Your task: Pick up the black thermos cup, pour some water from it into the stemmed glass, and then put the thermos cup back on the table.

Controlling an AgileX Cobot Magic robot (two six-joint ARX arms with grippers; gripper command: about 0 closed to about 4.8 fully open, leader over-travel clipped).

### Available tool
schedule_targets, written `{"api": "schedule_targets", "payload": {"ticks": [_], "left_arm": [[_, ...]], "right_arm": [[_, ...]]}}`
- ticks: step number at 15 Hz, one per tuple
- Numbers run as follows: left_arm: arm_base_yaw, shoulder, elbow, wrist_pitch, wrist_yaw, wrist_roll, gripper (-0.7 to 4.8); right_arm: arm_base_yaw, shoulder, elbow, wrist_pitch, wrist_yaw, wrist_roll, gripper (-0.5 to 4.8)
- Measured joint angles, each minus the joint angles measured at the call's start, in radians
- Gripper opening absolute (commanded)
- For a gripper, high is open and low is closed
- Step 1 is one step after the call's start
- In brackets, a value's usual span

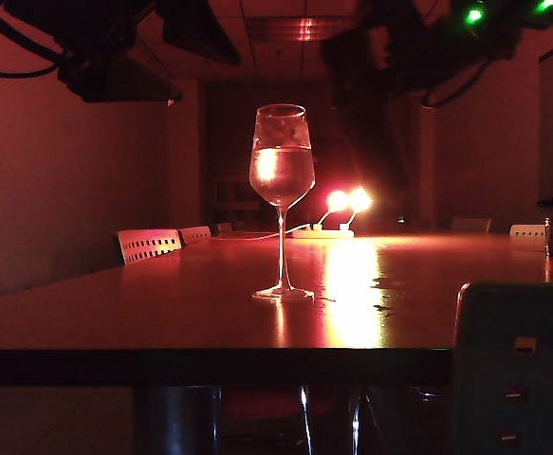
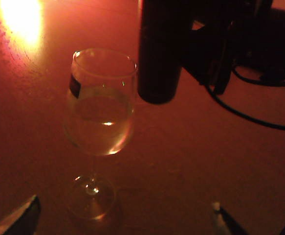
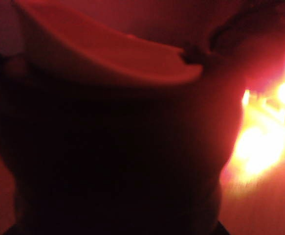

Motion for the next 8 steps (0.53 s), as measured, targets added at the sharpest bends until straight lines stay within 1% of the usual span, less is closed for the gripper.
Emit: {"api": "schedule_targets", "payload": {"ticks": [2, 3, 5, 6, 8], "left_arm": [[0.0, 0.0, 0.0, -0.008, 0.0, 0.012, 4.79], [0.0, 0.0, 0.0, -0.018, 0.0, 0.016, 4.79], [0.0, 0.0, 0.0, -0.048, -0.001, 0.019, 4.79], [0.0, 0.001, 0.0, -0.056, -0.001, 0.019, 4.79], [0.0, 0.001, 0.0, -0.065, -0.001, 0.019, 4.79]], "right_arm": [[0.02, 0.0, 0.0, -0.008, -0.002, -0.105, 1.48], [0.02, 0.0, 0.0, -0.015, -0.008, -0.136, 1.48], [0.016, 0.0, 0.0, -0.023, 0.005, -0.152, 1.48], [0.016, 0.0, 0.0, -0.023, 0.008, -0.187, 1.48], [0.017, 0.0, 0.0, -0.022, 0.006, -0.293, 1.48]]}}
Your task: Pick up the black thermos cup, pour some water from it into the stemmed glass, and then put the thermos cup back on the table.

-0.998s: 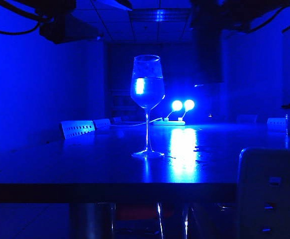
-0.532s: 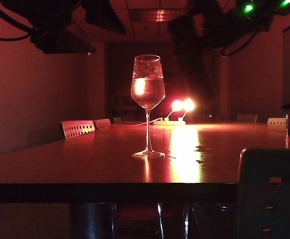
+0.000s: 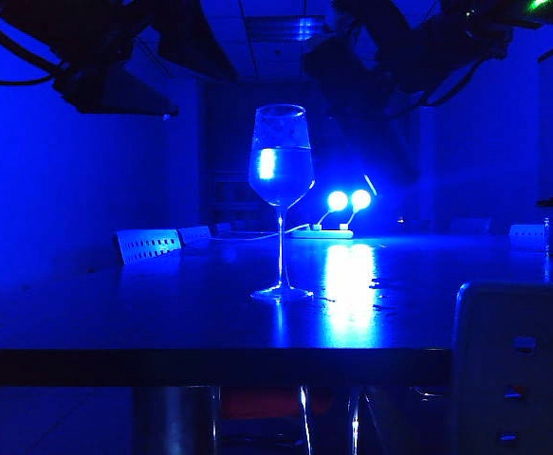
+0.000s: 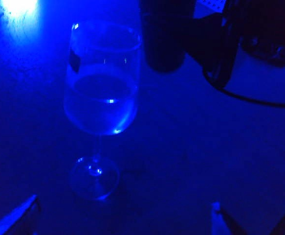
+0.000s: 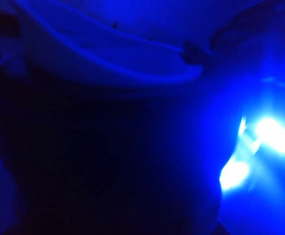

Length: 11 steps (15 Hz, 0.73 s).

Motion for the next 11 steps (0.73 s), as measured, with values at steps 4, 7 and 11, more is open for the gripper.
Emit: {"api": "schedule_targets", "payload": {"ticks": [4, 7, 11], "left_arm": [[0.0, 0.001, 0.0, -0.006, 0.0, 0.003, 4.79], [0.0, 0.003, 0.0, -0.008, 0.0, 0.004, 4.79], [0.0, 0.005, 0.0, -0.022, -0.001, 0.043, 4.79]], "right_arm": [[-0.003, 0.045, 0.001, 0.055, 0.0, -0.061, 1.48], [-0.003, 0.1, 0.0, 0.128, 0.0, -0.087, 1.48], [-0.003, 0.097, 0.001, 0.191, 0.0, -0.152, 1.48]]}}
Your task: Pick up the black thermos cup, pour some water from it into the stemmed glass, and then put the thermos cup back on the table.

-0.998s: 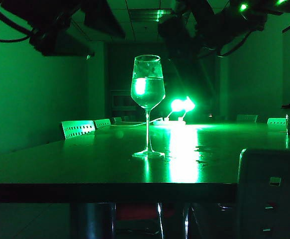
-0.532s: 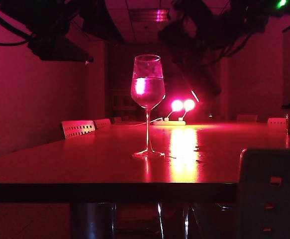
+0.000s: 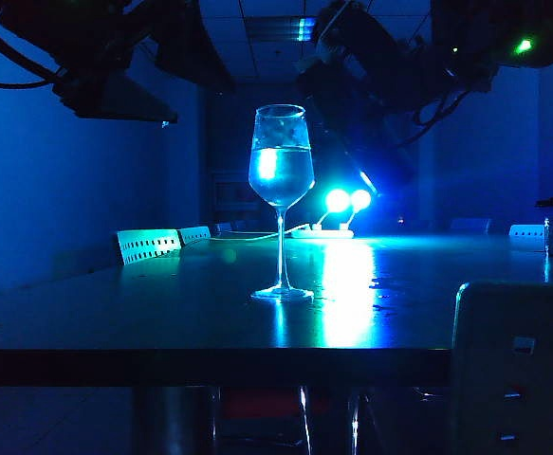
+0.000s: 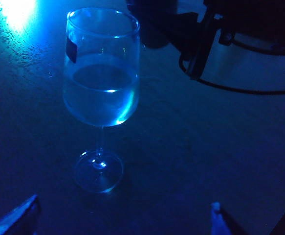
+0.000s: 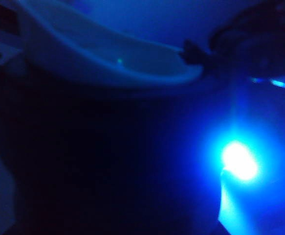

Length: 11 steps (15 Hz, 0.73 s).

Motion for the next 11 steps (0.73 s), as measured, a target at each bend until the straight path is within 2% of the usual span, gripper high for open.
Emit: {"api": "schedule_targets", "payload": {"ticks": [7, 11], "left_arm": [[0.0, 0.0, 0.0, 0.0, 0.0, 0.002, 4.79], [0.0, 0.0, 0.0, -0.01, 0.0, 0.002, 4.79]], "right_arm": [[-0.002, 0.0, 0.0, 0.001, -0.004, -0.211, 1.47], [-0.002, 0.0, 0.0, 0.009, -0.004, -0.264, 1.47]]}}
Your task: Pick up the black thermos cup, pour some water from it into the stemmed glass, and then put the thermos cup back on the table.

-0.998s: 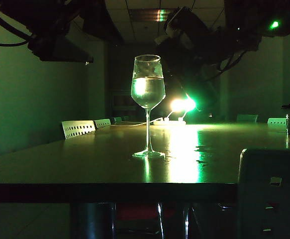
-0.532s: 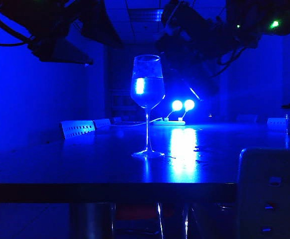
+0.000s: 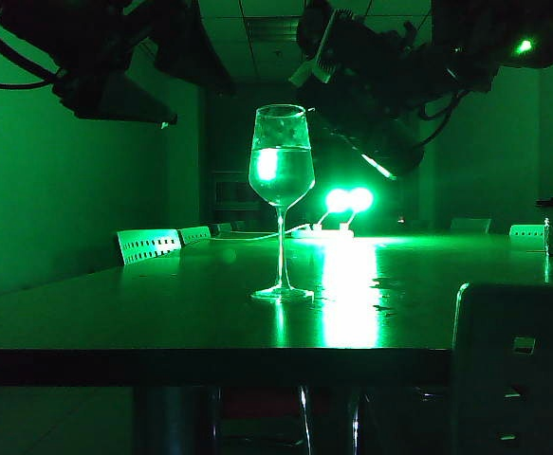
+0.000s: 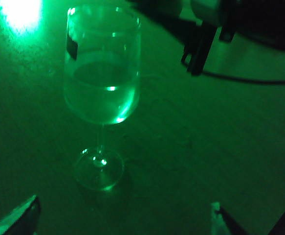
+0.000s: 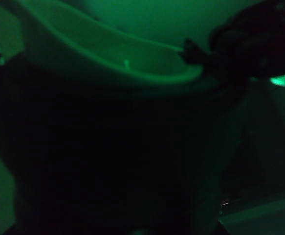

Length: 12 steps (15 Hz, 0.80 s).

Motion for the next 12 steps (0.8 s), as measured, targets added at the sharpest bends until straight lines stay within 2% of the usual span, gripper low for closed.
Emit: {"api": "schedule_targets", "payload": {"ticks": [5, 9, 12], "left_arm": [[0.0, 0.0, 0.0, -0.018, 0.0, 0.0, 4.79], [0.0, 0.0, 0.0, -0.018, 0.0, 0.0, 4.79], [0.0, 0.0, 0.0, -0.018, 0.0, 0.0, 4.79]], "right_arm": [[0.0, 0.0, 0.0, 0.046, 0.0, -0.077, 1.47], [0.0, 0.0, 0.0, 0.059, -0.002, -0.087, 1.47], [-0.002, 0.007, 0.0, 0.069, -0.051, -0.118, 1.47]]}}
